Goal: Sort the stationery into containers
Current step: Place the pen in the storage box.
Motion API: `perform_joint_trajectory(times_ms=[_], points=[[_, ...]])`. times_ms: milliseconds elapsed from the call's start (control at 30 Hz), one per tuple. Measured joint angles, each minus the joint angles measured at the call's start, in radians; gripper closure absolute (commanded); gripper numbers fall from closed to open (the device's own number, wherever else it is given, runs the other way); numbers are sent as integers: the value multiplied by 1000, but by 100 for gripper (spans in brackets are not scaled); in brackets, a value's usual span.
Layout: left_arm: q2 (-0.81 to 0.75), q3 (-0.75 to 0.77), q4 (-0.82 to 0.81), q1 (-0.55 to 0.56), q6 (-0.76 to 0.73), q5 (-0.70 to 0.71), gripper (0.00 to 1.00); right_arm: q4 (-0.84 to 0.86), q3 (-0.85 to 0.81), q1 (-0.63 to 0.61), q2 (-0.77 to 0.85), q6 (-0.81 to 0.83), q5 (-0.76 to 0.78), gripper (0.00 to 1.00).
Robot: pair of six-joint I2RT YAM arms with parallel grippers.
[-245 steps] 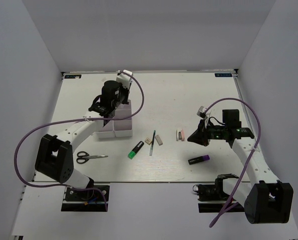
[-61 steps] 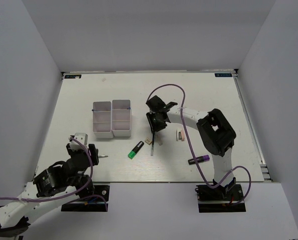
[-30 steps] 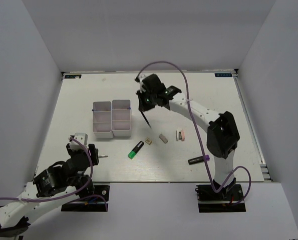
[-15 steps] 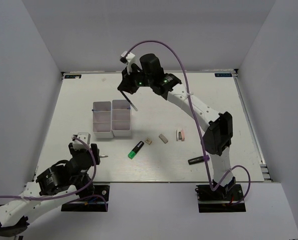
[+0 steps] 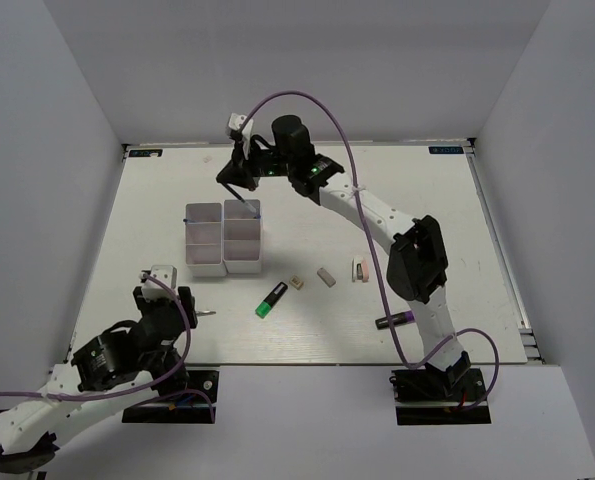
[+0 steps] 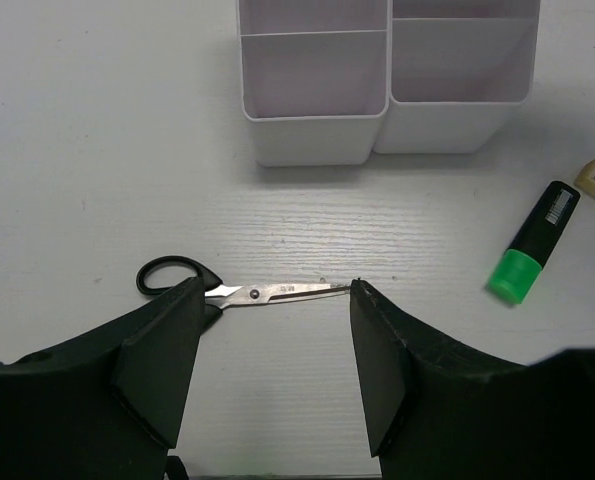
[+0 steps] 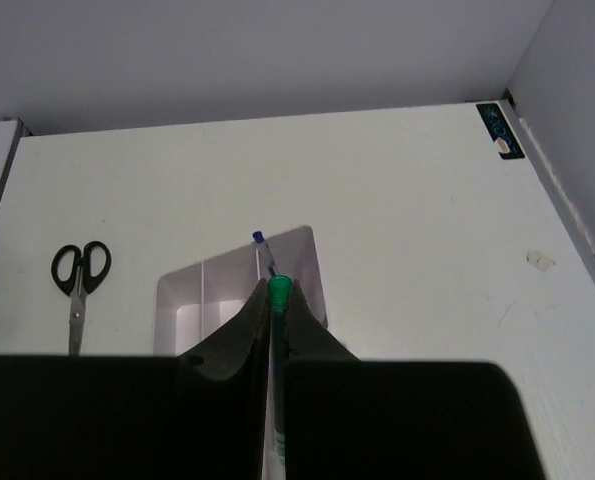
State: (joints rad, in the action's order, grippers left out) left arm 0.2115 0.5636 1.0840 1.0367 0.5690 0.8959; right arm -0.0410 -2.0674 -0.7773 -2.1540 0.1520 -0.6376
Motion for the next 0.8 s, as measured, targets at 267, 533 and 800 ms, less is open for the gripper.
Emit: perform_joint_trajectory(times_ms=[267, 533, 800], points=[[-13, 0, 8, 0, 5, 6, 30, 154, 23, -3, -68, 28, -18, 100], [-13, 0, 7, 0, 4, 5, 30, 218, 75, -3, -95, 86, -7, 99], [-13, 0, 2, 0, -6, -2, 29, 223, 85, -3, -95, 119, -2, 52]])
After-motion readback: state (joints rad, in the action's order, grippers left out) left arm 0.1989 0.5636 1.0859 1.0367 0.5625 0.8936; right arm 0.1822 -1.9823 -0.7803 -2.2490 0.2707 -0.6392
